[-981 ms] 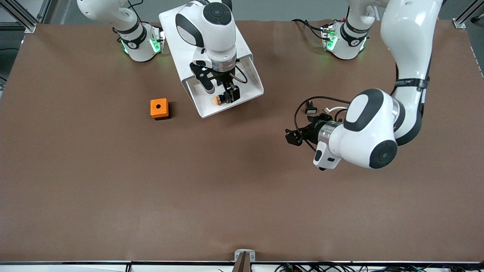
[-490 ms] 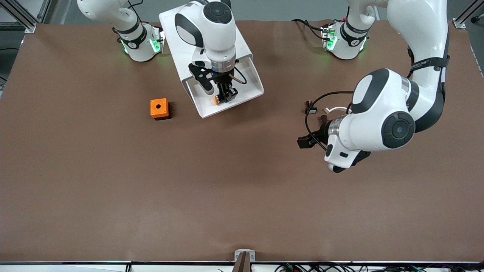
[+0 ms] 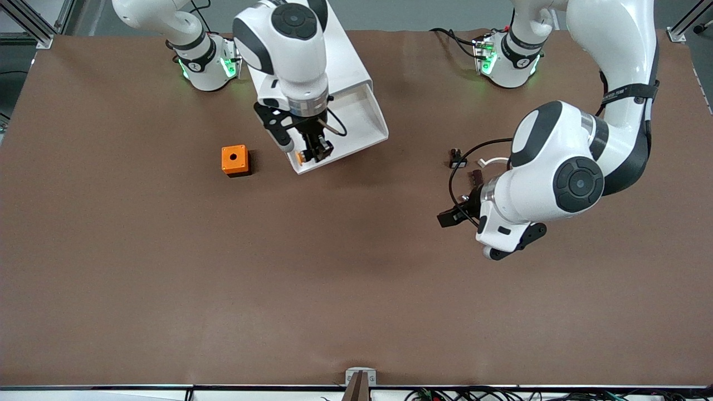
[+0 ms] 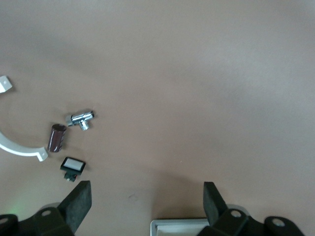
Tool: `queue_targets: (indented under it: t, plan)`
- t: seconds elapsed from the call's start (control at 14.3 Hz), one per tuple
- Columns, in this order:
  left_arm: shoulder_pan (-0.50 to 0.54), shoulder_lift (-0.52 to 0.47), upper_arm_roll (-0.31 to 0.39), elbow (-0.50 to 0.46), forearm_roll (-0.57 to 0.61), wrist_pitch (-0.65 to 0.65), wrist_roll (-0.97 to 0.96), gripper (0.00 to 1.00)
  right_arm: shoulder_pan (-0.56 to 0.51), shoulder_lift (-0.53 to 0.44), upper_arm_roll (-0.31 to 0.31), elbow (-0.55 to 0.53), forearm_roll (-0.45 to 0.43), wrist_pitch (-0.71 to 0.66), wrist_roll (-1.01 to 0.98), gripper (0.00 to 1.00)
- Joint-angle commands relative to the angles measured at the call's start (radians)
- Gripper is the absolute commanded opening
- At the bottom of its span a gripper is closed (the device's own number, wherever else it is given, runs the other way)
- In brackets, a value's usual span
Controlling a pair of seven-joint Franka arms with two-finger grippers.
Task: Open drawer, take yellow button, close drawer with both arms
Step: 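Lift the button out with the right gripper while the left gripper returns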
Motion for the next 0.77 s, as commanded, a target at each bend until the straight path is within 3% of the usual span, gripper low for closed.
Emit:
queue_targets:
  t: [0.0,0.21,0.49,0.7]
  plan:
    - [-0.01,-0.021,-0.002,-0.028,0.023,0.05,0.0,1.0,-0.081,-0.035,0.009,0.014,0.048,-0.052,-0.16,0.0]
    - [-0.029,-0.035,-0.002,-0.048,0.047,0.063,-0.015,1.0,-0.194,-0.055,0.009,0.014,0.077,-0.087,-0.385,0.0]
    - [-0.053,-0.068,-0.009,-0.143,0.055,0.132,-0.116,1.0,-0.351,-0.059,0.009,0.012,0.143,-0.1,-0.678,0.0]
    - [-0.122,-0.084,-0.009,-0.186,0.089,0.133,-0.153,1.0,-0.474,-0.055,0.009,0.009,0.149,-0.11,-0.933,0.0]
